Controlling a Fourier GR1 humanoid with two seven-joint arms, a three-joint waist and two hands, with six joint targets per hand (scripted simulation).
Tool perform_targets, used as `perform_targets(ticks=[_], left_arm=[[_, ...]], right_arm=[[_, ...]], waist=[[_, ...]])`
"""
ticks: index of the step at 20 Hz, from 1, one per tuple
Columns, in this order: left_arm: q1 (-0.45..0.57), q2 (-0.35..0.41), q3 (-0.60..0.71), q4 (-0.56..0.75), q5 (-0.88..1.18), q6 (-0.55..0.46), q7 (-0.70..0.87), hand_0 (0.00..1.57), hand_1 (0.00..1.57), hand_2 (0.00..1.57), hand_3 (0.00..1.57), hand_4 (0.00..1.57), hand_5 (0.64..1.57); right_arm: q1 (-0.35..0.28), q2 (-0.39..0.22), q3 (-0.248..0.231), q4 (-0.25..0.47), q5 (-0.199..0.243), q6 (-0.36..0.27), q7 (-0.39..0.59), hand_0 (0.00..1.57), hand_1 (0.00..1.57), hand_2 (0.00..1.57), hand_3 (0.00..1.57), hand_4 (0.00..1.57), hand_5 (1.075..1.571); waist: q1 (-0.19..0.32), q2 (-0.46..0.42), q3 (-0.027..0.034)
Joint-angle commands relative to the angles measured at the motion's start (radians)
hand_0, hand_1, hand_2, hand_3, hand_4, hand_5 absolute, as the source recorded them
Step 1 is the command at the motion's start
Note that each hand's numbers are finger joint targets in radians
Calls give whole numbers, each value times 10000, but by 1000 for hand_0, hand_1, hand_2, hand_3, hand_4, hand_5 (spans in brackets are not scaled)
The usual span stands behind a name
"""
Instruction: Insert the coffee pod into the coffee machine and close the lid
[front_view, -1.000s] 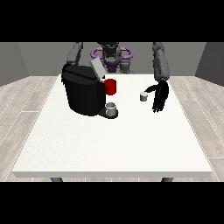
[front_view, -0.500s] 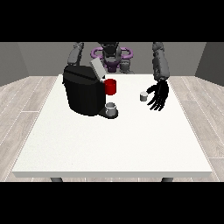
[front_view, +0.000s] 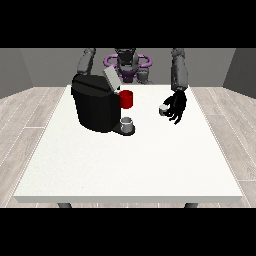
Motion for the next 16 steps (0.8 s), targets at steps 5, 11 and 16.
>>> perform_targets(ticks=[5,11,16], left_arm=[[-91,-945,-247,380,-314,116,-98,1138,1138,1250,1167,424,1571],[-73,-1084,-101,249,-147,-123,-850,1367,1367,1422,1365,678,1571],[-616,-858,273,321,53,-591,-930,1443,1443,1421,1310,612,1571]], right_arm=[[107,-44,-211,534,-115,27,-312,0,0,0,0,406,1571],[533,-137,-427,1025,-295,188,-530,0,0,0,0,314,1571],[283,-521,-812,1626,-655,668,-822,0,0,0,0,281,1571]], waist=[[43,-286,-123],[370,-1003,-122],[504,-1033,-121]])
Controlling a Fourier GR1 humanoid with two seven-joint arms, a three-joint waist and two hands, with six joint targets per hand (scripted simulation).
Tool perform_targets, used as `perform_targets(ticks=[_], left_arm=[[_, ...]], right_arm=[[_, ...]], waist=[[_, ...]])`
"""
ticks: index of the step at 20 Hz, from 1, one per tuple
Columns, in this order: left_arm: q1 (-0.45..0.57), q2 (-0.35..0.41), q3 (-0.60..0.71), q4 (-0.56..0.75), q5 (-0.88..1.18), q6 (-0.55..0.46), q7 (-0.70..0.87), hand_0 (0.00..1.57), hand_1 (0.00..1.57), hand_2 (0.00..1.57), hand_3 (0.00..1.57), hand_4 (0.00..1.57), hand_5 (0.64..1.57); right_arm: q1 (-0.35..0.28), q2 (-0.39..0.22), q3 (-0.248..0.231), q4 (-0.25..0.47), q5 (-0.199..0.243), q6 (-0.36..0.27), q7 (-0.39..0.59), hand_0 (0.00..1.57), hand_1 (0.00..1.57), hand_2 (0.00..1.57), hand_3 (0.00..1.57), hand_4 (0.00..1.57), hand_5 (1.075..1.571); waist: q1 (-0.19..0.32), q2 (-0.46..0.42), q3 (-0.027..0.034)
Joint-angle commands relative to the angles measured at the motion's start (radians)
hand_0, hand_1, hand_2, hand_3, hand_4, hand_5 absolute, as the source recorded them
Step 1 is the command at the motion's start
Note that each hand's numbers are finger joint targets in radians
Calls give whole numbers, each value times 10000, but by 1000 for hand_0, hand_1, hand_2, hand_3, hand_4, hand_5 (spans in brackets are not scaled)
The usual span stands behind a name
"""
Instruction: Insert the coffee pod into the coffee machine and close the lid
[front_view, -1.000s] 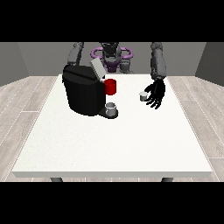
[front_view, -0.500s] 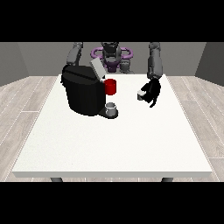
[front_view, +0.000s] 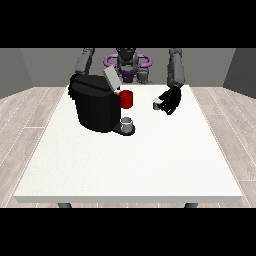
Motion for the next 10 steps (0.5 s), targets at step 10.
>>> perform_targets(ticks=[10], left_arm=[[-406,-581,368,-246,520,-1287,537,1364,1364,1385,1326,563,1571]], right_arm=[[248,-189,136,377,90,70,707,0,0,0,0,249,1571]], waist=[[282,-1707,-11]])
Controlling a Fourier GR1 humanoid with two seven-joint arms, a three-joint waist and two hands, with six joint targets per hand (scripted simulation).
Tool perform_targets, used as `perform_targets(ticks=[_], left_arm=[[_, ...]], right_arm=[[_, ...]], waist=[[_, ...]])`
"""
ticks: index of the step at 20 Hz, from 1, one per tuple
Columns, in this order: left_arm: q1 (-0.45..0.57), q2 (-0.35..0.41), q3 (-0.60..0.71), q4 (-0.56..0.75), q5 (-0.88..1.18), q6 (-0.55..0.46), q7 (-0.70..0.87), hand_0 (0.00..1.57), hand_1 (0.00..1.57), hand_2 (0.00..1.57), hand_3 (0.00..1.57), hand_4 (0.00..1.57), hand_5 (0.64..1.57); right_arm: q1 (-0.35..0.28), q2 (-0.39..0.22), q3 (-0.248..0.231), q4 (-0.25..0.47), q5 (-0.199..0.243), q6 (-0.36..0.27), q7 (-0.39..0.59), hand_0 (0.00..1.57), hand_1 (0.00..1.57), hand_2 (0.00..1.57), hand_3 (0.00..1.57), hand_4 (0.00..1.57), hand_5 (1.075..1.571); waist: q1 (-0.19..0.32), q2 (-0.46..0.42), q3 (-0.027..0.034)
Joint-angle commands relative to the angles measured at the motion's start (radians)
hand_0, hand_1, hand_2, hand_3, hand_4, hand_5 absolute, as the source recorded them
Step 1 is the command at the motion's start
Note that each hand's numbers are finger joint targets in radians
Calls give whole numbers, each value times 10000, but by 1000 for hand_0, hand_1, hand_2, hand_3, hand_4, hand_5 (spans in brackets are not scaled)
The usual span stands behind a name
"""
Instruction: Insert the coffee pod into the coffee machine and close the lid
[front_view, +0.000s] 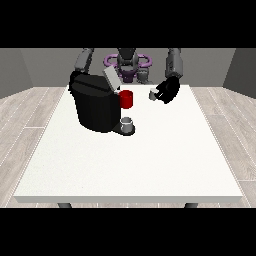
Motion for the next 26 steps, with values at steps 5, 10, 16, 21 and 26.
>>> perform_targets(ticks=[5,10,16,21,26], left_arm=[[578,-670,-241,-753,50,-606,345,1364,1364,1385,1326,563,1571],[-411,-898,-34,-1099,192,-968,1562,1451,1451,1446,1387,604,1571],[-1512,-1002,302,-1732,549,-1448,2355,1365,1365,1412,1359,658,1571],[-1864,-1127,468,-1816,649,-1415,2909,1459,1459,1448,1335,615,1571],[-1905,-904,969,-1299,812,-888,2467,1354,1354,1410,1351,602,1571]], right_arm=[[491,-214,-356,334,-204,23,-147,0,0,0,0,317,1571],[760,-189,-37,467,3,320,-614,0,0,0,0,232,1571],[270,-484,-431,1106,-255,535,-721,0,0,0,0,192,1571],[-38,-495,-409,1003,-275,447,-499,0,0,0,0,232,1571],[-541,-829,-366,628,-499,1074,-419,0,0,0,0,136,1571]], waist=[[485,-1027,0],[34,-999,0],[199,-731,2],[15,-531,0],[-453,334,-3]])
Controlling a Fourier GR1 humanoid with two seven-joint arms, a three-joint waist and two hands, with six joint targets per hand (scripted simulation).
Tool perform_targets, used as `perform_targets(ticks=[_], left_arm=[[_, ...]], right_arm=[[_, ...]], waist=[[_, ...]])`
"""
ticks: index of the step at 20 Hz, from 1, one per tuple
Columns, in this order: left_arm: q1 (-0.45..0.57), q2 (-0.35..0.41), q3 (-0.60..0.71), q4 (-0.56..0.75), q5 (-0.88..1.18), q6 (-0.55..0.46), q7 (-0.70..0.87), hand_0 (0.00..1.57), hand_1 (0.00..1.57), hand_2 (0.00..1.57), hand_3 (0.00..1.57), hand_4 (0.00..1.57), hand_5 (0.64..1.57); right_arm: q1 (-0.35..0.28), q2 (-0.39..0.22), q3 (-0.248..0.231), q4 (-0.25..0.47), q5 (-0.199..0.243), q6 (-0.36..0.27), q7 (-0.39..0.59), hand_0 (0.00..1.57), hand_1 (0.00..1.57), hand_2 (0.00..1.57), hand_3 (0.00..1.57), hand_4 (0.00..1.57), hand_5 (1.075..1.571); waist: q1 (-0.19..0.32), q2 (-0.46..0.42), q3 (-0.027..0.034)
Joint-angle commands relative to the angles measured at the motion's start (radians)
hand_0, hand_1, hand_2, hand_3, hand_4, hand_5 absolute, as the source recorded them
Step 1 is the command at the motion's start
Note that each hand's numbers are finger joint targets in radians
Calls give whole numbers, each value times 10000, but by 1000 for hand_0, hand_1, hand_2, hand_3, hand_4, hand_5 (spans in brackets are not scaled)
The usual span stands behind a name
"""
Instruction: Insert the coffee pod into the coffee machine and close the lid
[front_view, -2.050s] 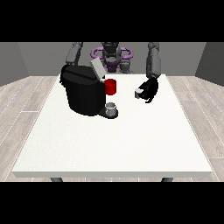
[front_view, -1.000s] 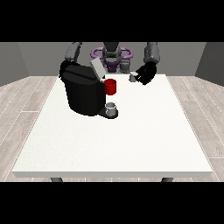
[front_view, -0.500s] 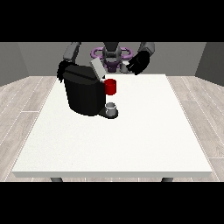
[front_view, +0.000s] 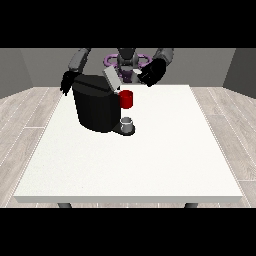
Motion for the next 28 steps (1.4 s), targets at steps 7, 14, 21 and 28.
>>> perform_targets(ticks=[7,14,21,28], left_arm=[[-1547,1034,934,600,180,567,-121,1401,1401,1449,1378,618,1571],[-2259,1294,1384,1170,424,666,447,1452,1452,1483,1390,595,1571],[-2175,1362,894,982,161,339,239,1422,1422,1461,1333,634,1571],[-2743,2114,1303,1479,262,290,-31,1418,1418,1461,1352,664,1571]], right_arm=[[-625,-186,469,-134,6,1211,-901,0,0,0,0,165,1571],[-1275,-100,594,-178,157,876,-127,0,0,0,0,233,1571],[-1423,-362,171,688,89,995,-900,0,0,0,0,188,1571],[-1893,65,510,348,342,532,-610,0,0,0,0,250,1571]], waist=[[-961,1810,-1],[-1226,1996,-4],[-897,2167,1],[-1306,2625,-3]])
